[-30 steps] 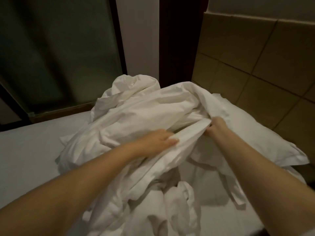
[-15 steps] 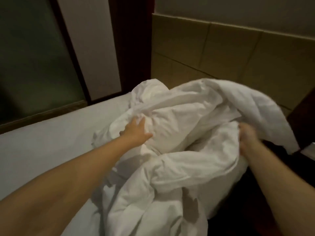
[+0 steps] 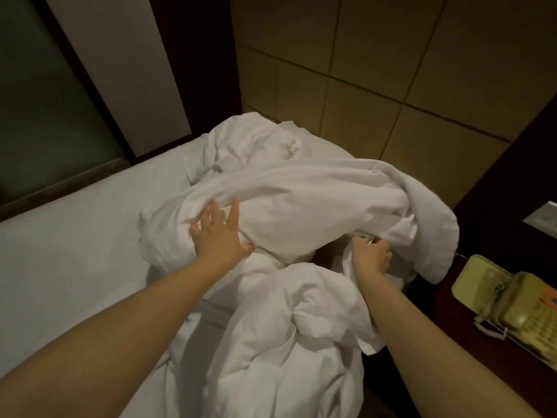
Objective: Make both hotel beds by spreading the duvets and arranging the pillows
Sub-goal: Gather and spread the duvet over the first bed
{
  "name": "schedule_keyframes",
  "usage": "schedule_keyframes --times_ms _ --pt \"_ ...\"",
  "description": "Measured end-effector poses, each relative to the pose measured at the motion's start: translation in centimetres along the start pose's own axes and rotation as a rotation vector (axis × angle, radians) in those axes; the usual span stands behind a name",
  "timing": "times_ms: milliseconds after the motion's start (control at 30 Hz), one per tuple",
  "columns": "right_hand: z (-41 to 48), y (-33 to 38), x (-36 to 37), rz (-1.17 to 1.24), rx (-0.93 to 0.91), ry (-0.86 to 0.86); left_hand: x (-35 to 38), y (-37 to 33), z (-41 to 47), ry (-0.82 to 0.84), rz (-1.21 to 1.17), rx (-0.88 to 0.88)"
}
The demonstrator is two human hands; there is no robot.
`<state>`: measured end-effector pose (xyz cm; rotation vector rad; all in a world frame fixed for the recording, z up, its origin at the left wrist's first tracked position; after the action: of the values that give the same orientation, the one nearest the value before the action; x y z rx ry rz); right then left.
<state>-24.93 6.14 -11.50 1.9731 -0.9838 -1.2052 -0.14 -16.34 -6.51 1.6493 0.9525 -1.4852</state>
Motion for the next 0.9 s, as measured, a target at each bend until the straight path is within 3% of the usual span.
schedule_keyframes --times_ms 100,167,233,333,433,533,567,633,667,733,800,900 --pt "0.2 4.1 0.3 -0.243 -0.191 -0.086 -0.9 -0.2 1.0 -0.010 0.007 -0.016" --pt "1.1 6.2 1.3 -0.161 -0.269 -0.072 -0.9 0.2 2.0 0.016 -0.013 -0.046" --pt "1.7 7.3 2.9 0.116 -0.226 0.065 -0.3 0.9 3.3 0.084 -0.080 -0.100" --pt "1.1 9.4 6.4 0.597 -0.009 0.390 0.5 1.5 5.0 0.179 -0.034 -0.131" --pt "0.8 12.5 9.2 0.583 0.054 0.513 -0.4 1.4 5.5 0.136 -0.058 -0.082" --pt "2.0 14.1 11.1 0.450 0.051 0.360 -3.5 2.9 5.7 0.042 -0.157 -0.090" --pt "1.7 15.4 11.5 0.332 -0.001 0.280 -4.9 4.0 5.9 0.006 -0.167 -0.097" --pt "-0.7 20.3 14.3 -0.263 -0.405 0.218 -8.1 7.3 6.3 -0.077 -0.200 -0.120" --pt "-2.3 22.8 16.3 -0.269 -0.479 0.256 -10.0 9.6 6.6 -0.140 -0.202 -0.141" --pt "-6.3 26.5 18.9 -0.023 -0.476 0.429 -14.0 14.7 6.7 -0.240 -0.170 -0.211" --pt "-12.6 29.8 21.0 0.083 -0.625 0.598 -18.9 20.0 5.9 -0.356 -0.086 -0.297" --pt "-20.1 31.7 23.9 -0.055 -0.880 0.770 -23.9 30.7 5.4 -0.423 -0.095 -0.441"
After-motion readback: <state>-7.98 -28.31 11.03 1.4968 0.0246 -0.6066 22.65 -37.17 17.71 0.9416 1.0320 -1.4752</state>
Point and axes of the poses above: each hand's wrist, its own z-axis towards the middle knuckle, its own x-axis out of the palm, y = z × x, the point moved 9 cm from there along z, towards the middle knuckle, and after that the axes turned 3 degrees about z, right-handed, at the moved point
